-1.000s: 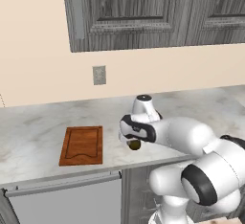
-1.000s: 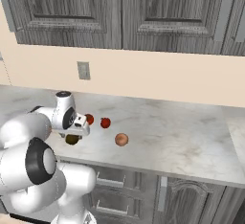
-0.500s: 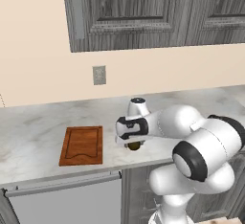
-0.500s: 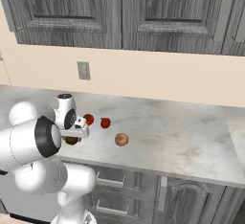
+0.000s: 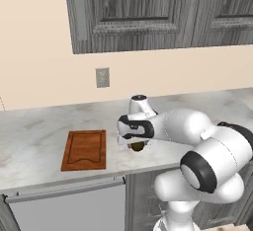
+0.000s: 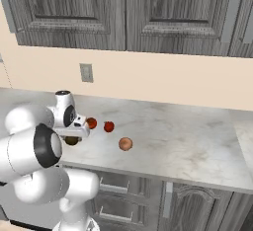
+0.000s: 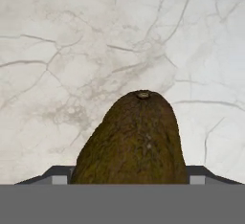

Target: Place the avocado, onion, tomato, and bell pepper on the cutting board.

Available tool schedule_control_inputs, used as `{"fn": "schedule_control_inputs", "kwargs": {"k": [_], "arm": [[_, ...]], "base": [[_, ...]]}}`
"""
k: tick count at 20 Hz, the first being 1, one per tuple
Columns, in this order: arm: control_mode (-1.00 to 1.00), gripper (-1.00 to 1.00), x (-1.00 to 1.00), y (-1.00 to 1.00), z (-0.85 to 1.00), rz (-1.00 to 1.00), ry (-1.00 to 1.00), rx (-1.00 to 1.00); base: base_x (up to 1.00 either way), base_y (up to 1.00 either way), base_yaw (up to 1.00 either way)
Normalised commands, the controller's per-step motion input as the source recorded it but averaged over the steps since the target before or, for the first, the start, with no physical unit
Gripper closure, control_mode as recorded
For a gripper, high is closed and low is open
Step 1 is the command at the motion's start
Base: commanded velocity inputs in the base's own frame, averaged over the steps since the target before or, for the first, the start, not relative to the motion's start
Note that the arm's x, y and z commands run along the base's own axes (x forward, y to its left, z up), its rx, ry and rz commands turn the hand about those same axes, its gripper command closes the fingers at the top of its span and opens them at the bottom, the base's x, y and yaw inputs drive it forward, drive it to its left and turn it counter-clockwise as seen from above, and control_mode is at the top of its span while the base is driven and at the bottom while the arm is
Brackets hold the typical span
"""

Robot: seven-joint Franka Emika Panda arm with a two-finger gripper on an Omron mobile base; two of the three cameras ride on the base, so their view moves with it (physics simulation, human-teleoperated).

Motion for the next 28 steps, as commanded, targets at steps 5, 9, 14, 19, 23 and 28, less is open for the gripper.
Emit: {"fn": "schedule_control_inputs", "kwargs": {"k": [5, 9, 14, 19, 23, 28], "arm": [[-1.00, 1.00, -0.24, 0.32, 0.71, 0.05, -0.15, -0.02], [-1.00, 1.00, -0.17, 0.54, 0.64, 0.14, -0.14, 0.00], [-1.00, 1.00, -0.15, 0.64, 0.47, 0.18, -0.06, 0.00], [-1.00, 1.00, -0.13, 0.63, 0.29, 0.19, -0.03, 0.00], [-1.00, 1.00, 0.00, 0.56, 0.08, 0.16, 0.00, 0.00], [-1.00, 1.00, 0.00, 0.60, -0.03, 0.07, 0.00, 0.00]], "base": [[0.00, 0.00, 0.00], [0.00, 0.00, 0.00], [0.00, 0.00, 0.00], [0.00, 0.00, 0.00], [0.00, 0.00, 0.00], [0.00, 0.00, 0.00]]}}
